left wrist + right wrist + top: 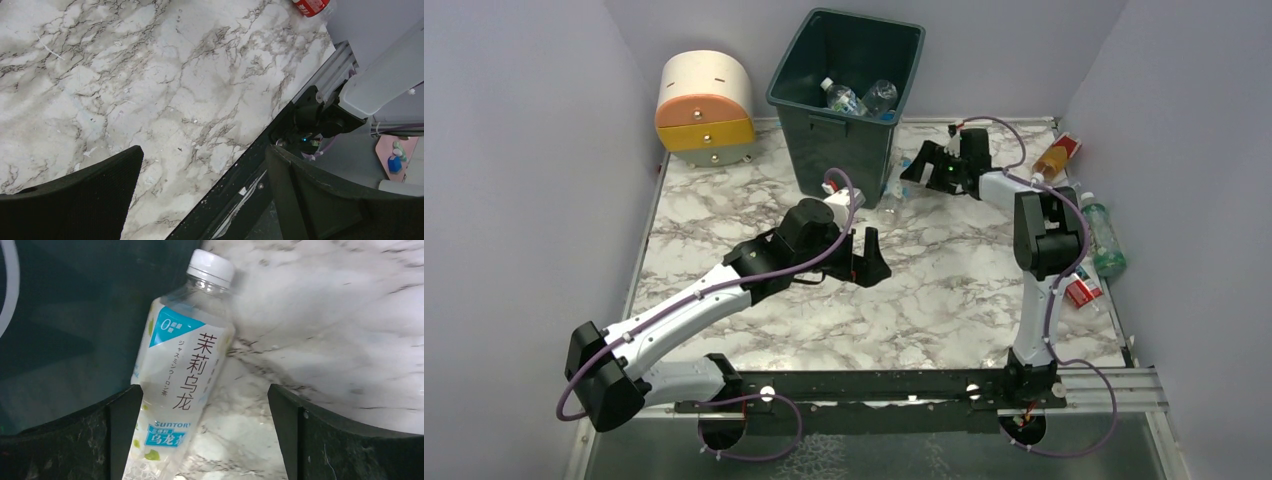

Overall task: Put the plastic bottles in the bin
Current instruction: Pick up the plastic bottle at the center of the board.

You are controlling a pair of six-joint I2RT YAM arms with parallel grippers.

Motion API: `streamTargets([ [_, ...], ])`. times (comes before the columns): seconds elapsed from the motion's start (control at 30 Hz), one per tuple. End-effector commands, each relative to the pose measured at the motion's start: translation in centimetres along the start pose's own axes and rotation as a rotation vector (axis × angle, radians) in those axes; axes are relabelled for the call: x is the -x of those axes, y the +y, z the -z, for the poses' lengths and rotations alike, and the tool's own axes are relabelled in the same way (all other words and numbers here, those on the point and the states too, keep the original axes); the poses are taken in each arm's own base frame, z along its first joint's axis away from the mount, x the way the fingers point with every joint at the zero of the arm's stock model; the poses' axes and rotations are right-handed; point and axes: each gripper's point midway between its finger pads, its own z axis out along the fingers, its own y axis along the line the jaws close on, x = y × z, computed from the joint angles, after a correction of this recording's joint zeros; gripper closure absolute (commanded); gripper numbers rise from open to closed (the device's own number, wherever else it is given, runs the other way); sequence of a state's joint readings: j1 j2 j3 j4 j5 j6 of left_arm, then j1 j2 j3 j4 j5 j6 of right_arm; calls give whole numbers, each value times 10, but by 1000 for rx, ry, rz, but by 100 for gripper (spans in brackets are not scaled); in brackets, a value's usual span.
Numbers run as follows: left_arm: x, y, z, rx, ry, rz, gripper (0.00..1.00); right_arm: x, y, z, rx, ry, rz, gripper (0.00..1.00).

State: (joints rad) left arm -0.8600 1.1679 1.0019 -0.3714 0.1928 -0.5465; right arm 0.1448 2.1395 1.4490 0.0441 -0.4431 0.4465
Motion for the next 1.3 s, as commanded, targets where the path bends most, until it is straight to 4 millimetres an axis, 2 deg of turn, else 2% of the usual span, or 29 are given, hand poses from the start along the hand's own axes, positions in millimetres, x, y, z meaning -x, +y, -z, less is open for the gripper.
streamTargets([
  [0.0, 3, -7, 7, -30, -36, 0, 1, -3, 28, 7, 79, 3, -22, 1],
  [0.17, 3, -6, 9, -26, -45, 4, 1, -12, 51, 2, 186, 44, -118, 1],
  [0.37, 3, -5, 10, -23, -48, 3, 1, -30, 68, -10, 145, 110, -91, 1],
  [0.53, 3, -5, 10, -21, -48, 3, 1, -51, 64, -19, 111, 162, -117, 0],
  [0.73, 4, -5, 10, -22, -52, 1, 1, -67, 51, -30, 53, 220, -146, 6],
  [0.8, 4, -6, 10, -22, -51, 2, 1, -69, 47, -35, 33, 236, -145, 10],
  [0.93, 5, -6, 11, -24, -56, 2, 1, -76, 41, -42, 12, 269, -143, 24],
  [1.0, 5, -7, 12, -25, -57, 1, 1, -76, 41, -41, 13, 275, -136, 34],
  [1.07, 5, -6, 13, -23, -58, 1, 1, -75, 43, -36, 23, 268, -123, 39],
  [1.17, 6, -7, 14, -22, -61, 1, 1, -73, 50, -22, 39, 249, -91, 40],
  [1.27, 7, -6, 15, -15, -61, -3, 1, -68, 60, 0, 54, 223, -51, 40],
])
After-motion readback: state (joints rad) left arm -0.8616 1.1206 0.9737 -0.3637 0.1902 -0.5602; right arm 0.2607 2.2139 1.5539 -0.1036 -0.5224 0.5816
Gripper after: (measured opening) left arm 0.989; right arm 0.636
